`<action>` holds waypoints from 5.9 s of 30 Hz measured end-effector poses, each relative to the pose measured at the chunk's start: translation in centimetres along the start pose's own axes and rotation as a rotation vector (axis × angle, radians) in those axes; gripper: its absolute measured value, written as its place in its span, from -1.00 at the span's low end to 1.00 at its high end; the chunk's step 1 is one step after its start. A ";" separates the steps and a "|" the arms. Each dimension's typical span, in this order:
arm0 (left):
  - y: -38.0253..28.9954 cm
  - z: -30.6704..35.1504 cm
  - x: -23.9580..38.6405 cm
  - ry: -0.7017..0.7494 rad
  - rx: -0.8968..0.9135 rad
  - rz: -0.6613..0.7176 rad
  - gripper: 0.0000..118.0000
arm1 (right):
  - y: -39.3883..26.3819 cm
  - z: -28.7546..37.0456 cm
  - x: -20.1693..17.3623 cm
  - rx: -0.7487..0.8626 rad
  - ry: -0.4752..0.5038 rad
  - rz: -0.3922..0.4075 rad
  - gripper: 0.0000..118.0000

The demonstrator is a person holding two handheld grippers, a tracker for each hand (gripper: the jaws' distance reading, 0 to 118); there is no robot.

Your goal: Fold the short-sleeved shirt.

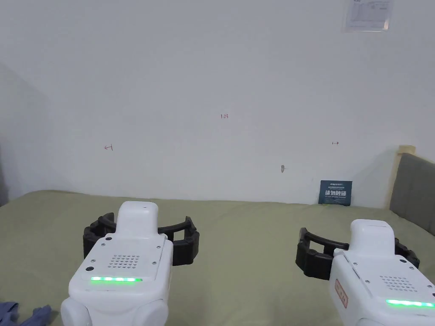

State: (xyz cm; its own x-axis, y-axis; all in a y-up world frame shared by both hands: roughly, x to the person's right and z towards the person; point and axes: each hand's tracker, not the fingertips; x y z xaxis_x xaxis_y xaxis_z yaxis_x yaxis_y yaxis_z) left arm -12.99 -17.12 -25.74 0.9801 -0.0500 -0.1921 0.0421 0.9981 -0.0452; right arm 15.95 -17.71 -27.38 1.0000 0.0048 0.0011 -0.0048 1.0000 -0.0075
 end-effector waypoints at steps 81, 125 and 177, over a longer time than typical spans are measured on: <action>-7.6 5.7 -31.6 0.552 -0.347 0.136 -1.00 | -6.5 -2.5 -30.7 -0.168 0.704 0.093 -0.98; -13.0 -13.6 -25.7 0.098 -0.800 0.084 -0.94 | -11.8 -0.7 -15.5 -0.415 0.451 0.112 -0.98; -5.0 4.2 -3.9 -0.023 -0.208 0.129 -1.00 | -8.1 1.7 0.8 -0.288 0.105 0.037 -0.98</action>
State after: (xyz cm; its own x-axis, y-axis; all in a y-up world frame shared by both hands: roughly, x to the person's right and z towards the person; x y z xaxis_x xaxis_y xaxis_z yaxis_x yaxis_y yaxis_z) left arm -16.24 -21.79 -20.65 0.9790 0.0806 -0.1875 -0.1223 0.9672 -0.2227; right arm 16.74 -25.82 -25.65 0.9938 0.0258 -0.1079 -0.0562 0.9556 -0.2891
